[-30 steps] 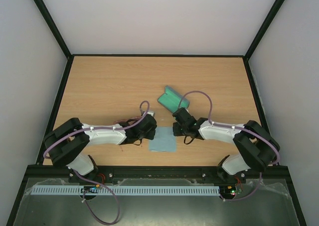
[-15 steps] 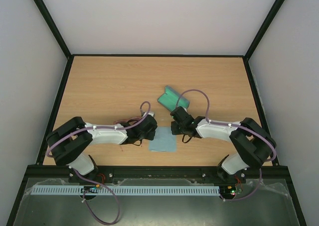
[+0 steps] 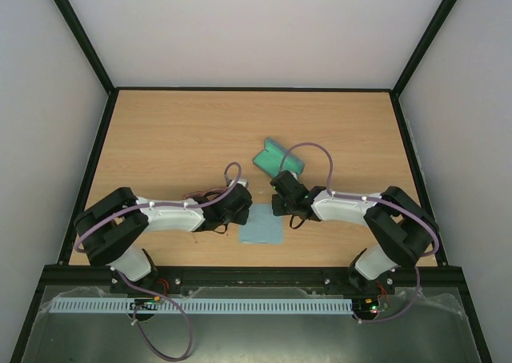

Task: Organize the sunglasses
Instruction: Fold the glasses cleaning cloth at the center of the board.

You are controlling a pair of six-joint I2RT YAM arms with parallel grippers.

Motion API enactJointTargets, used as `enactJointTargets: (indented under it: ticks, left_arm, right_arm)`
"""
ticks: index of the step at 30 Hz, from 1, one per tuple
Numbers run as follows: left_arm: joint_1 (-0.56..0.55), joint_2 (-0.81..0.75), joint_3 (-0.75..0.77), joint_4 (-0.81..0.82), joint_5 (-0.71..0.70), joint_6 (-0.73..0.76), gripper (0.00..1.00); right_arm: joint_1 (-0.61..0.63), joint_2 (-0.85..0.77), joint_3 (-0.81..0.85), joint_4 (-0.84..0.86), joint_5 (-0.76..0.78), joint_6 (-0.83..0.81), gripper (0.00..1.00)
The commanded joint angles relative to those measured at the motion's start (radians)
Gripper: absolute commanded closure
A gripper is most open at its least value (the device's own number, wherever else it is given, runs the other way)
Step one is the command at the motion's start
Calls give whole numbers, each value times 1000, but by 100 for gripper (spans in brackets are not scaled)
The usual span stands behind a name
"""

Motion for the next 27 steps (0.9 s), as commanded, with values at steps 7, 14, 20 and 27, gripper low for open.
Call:
enactJointTargets:
  ticks: [7, 14, 20, 27]
  left_arm:
    - [11, 10, -3, 20, -6, 5, 98]
    - [12, -26, -1, 20, 8, 7, 98]
    - [11, -42, -12, 21, 15, 3, 98]
    - [7, -63, -33, 27, 24, -6, 98]
  right_arm:
    - [12, 3, -15, -59, -9, 2, 99]
    - [20, -92, -18, -88, -5, 3, 99]
    - [24, -132, -27, -106, -3, 7, 99]
    - [28, -160, -52, -103, -6, 15, 99]
